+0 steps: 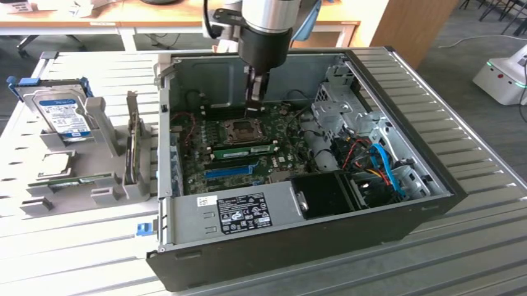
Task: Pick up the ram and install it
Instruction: 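Press down the ram until it locks into place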
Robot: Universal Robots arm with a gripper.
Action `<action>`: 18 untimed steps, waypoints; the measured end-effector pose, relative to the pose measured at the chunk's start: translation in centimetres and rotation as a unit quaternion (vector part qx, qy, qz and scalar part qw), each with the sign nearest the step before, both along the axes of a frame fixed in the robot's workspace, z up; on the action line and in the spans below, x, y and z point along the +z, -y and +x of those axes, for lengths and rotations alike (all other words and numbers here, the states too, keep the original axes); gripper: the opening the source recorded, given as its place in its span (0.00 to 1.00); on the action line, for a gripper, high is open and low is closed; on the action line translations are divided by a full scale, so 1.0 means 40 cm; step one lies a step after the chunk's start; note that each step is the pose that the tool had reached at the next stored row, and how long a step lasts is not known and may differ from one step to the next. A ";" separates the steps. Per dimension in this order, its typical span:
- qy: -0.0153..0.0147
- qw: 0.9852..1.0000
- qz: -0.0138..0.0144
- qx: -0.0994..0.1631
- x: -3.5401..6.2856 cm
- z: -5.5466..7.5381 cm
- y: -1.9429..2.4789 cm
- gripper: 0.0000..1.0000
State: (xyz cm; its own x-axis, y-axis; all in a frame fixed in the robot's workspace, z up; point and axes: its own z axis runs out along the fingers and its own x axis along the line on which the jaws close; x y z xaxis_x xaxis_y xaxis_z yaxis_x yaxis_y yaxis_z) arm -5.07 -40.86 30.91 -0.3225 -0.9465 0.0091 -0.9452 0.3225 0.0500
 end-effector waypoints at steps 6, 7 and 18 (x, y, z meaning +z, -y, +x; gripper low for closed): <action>0.000 0.999 0.000 -0.054 -0.002 0.000 0.000 0.10; 0.000 0.998 0.000 -0.064 -0.002 0.000 0.000 0.10; 0.000 0.987 0.000 -0.162 -0.005 0.000 0.000 0.10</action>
